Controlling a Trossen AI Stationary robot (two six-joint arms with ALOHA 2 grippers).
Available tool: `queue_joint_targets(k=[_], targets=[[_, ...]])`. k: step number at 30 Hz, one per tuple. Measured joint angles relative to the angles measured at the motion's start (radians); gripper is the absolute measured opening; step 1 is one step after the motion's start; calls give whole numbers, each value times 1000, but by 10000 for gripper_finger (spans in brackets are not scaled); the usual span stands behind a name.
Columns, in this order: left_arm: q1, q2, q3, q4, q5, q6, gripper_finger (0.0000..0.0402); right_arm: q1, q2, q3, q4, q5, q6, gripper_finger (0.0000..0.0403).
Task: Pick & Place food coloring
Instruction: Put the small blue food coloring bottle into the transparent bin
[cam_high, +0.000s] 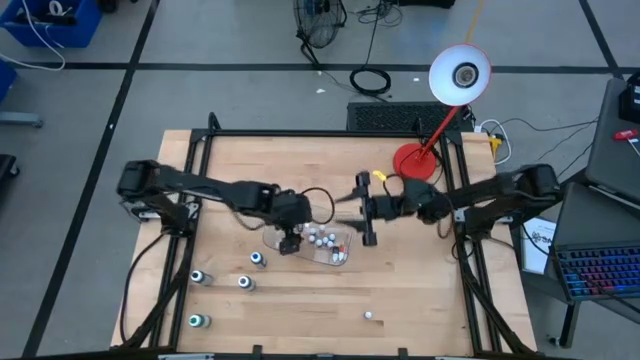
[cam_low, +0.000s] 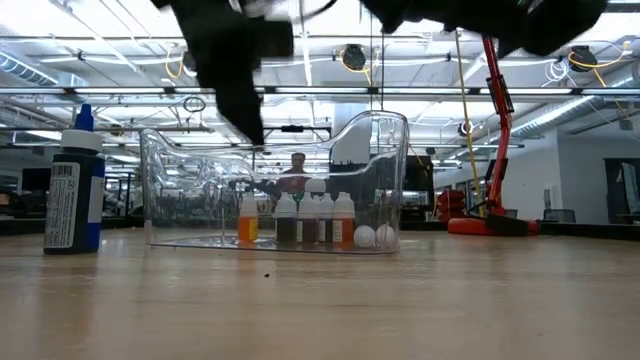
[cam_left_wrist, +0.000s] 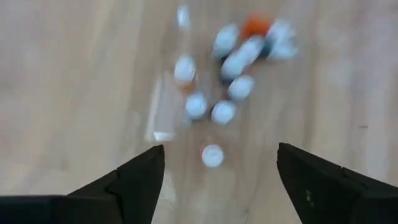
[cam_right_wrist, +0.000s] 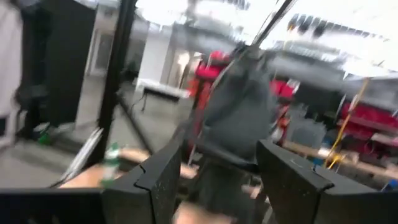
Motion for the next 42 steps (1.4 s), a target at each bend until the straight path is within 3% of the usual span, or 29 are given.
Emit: queue_joint_targets(k=[3,7,10,13,17,22,25,33,42], targets=[[-57,-115,0,51,-82,68,317,122,-83,54,-281,145,-40,196],[-159,-282,-34,177,-183,174,320,345,-96,268,-842,498,-12,196],[-237,-405,-109,267,-192,256,315,495,-19,469,-1215,679,164,196],[-297,-540,-215,375,-205,286,310,605,76,660,-1566,745,452,196],[-334,-705,-383,519,-280,273,309,670,223,857,-1864,671,769,196],[-343,-865,-554,610,-385,235,318,680,402,952,-1947,425,884,196],[-343,-925,-632,645,-392,236,321,676,478,955,-1949,340,935,196],[-343,-1025,-743,687,-392,242,309,664,554,955,-2017,297,1061,196],[-343,-1036,-748,690,-383,239,319,664,553,946,-2008,305,1111,196]])
